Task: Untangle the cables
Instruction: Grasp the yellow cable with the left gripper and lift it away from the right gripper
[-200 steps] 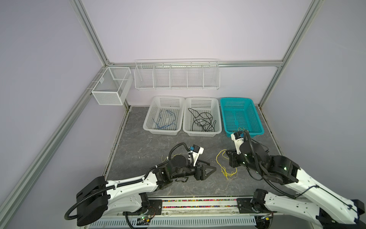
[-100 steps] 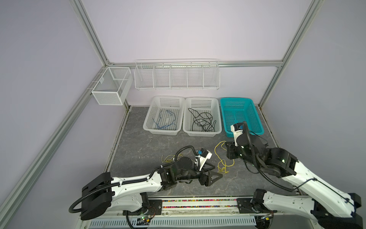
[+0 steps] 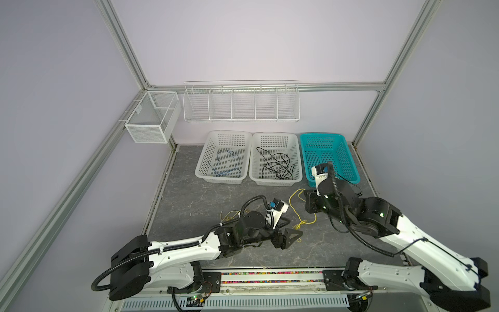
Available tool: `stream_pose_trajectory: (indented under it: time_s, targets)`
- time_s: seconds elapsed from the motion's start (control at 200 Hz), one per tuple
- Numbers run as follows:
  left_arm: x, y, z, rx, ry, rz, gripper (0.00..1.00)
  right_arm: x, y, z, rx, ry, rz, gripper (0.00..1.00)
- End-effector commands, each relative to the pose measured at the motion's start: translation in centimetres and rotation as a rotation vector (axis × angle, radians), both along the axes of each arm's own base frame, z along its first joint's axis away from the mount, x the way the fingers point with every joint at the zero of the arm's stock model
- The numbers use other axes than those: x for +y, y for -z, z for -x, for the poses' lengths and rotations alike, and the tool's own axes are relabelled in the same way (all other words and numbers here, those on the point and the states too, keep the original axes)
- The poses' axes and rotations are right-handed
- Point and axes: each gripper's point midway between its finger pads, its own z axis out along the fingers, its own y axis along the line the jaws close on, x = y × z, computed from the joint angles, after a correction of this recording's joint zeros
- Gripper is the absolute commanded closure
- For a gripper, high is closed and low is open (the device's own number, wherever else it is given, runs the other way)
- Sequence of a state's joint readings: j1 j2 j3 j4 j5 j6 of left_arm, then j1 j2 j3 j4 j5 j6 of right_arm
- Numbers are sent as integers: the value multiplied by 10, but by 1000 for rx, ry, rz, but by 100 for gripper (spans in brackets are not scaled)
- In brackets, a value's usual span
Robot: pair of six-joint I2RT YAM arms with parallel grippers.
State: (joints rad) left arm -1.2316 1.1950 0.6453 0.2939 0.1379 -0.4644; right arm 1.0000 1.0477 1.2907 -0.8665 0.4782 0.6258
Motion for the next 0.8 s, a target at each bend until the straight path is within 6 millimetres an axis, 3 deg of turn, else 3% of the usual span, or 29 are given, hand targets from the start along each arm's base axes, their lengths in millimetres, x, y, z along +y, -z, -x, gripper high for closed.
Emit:
stream_pose_trajectory:
  time_s: [0.0, 0.17, 0.365, 0.455, 0.64, 0.795]
  targets:
    - [1, -8, -6, -69, -20, -3, 25, 17, -18, 4, -23, -35, -76, 93]
    - [0, -9, -2, -68, 5, 4, 41, 23, -22, 8, -41, -39, -70, 93]
    - [-6, -10, -4, -58, 4, 10, 36, 32, -24, 8, -47, -43, -75, 93]
    - [-4, -10, -4, -63, -4, 3, 40, 34, -26, 9, -54, -44, -66, 93]
    - [3, -13, -4, -69, -11, 3, 57, 35, -30, 10, -69, -43, -67, 93]
    - [3, -14, -3, -68, -10, 3, 78, 36, -31, 11, -74, -44, -68, 93]
